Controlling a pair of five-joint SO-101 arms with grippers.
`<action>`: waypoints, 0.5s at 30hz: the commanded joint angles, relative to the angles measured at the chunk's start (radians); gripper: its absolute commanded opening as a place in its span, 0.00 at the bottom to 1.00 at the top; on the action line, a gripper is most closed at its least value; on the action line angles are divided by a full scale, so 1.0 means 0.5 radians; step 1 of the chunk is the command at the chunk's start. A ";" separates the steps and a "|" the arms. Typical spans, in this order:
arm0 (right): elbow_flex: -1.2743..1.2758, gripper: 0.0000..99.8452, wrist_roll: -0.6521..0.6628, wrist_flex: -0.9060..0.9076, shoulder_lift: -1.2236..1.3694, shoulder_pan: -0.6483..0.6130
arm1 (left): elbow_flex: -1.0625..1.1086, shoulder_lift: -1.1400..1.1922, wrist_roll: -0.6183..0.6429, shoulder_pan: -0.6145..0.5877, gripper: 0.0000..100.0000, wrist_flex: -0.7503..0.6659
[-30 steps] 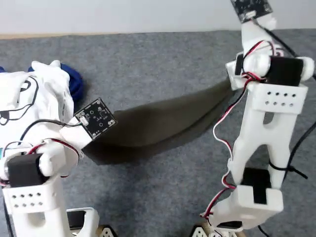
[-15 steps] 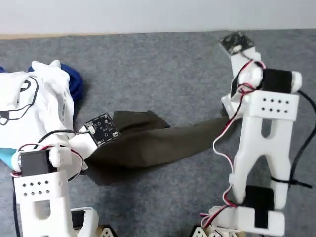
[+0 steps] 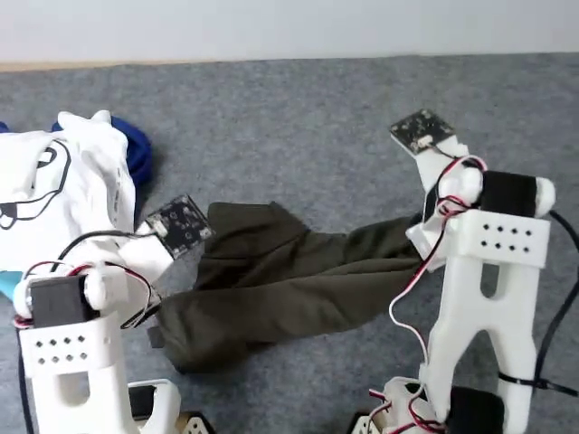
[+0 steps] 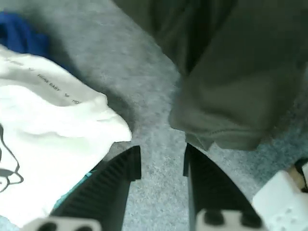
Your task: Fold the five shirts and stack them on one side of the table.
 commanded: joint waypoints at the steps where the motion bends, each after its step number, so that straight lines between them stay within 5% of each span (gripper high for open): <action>1: 0.025 0.01 0.025 0.051 -0.084 0.051 | -0.020 -0.018 0.249 -0.003 0.15 -0.279; 10: 0.175 0.02 0.012 -0.118 -0.087 0.192 | 0.425 -0.012 0.961 0.224 0.15 -1.083; 15: 0.172 0.12 0.009 -0.063 -0.103 0.302 | 0.486 0.095 1.181 0.414 0.15 -1.295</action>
